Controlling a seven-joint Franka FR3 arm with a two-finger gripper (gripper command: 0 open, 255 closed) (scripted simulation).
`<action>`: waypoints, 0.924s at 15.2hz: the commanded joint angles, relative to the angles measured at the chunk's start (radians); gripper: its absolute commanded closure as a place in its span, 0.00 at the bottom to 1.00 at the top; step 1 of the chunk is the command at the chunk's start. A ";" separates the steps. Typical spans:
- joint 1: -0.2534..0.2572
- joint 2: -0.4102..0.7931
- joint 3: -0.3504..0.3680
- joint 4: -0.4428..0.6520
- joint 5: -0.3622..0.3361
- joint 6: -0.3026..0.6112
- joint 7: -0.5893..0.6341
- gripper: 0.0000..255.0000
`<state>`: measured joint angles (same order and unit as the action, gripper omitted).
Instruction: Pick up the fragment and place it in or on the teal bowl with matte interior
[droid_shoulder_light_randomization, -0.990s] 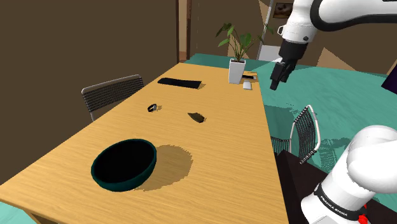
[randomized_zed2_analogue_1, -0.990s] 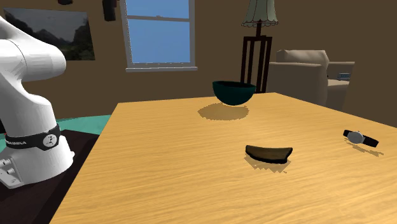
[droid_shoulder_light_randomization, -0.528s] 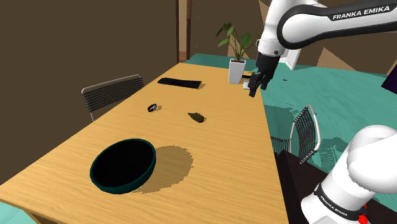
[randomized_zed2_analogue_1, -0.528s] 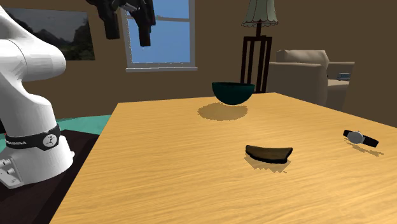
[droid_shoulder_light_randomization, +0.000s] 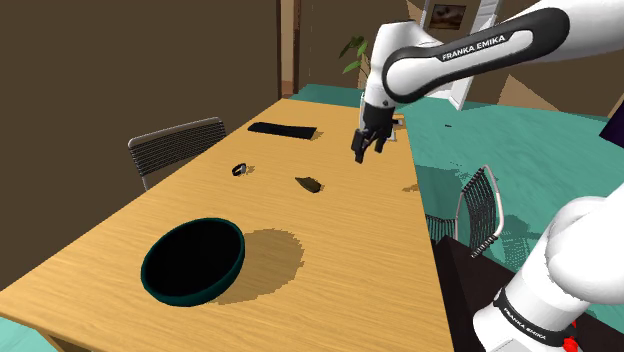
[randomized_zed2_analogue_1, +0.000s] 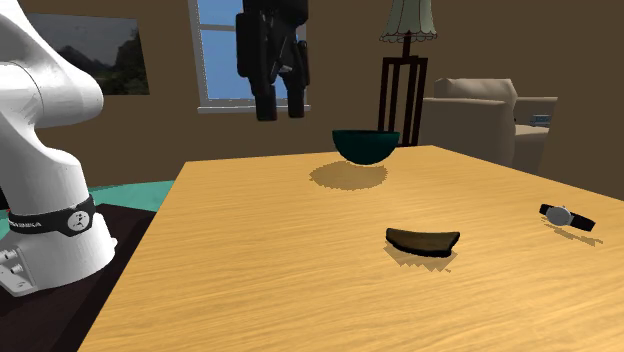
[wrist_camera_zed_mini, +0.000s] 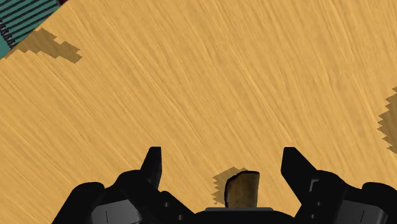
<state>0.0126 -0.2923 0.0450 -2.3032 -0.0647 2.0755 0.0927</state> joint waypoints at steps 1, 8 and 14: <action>0.001 0.083 0.006 0.041 -0.001 0.042 0.016 0.00; 0.010 0.354 0.023 0.214 -0.013 0.138 0.074 0.00; 0.025 0.589 0.027 0.414 -0.027 0.171 0.117 0.00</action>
<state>0.0388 0.2592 0.0742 -1.9196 -0.0902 2.2387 0.2083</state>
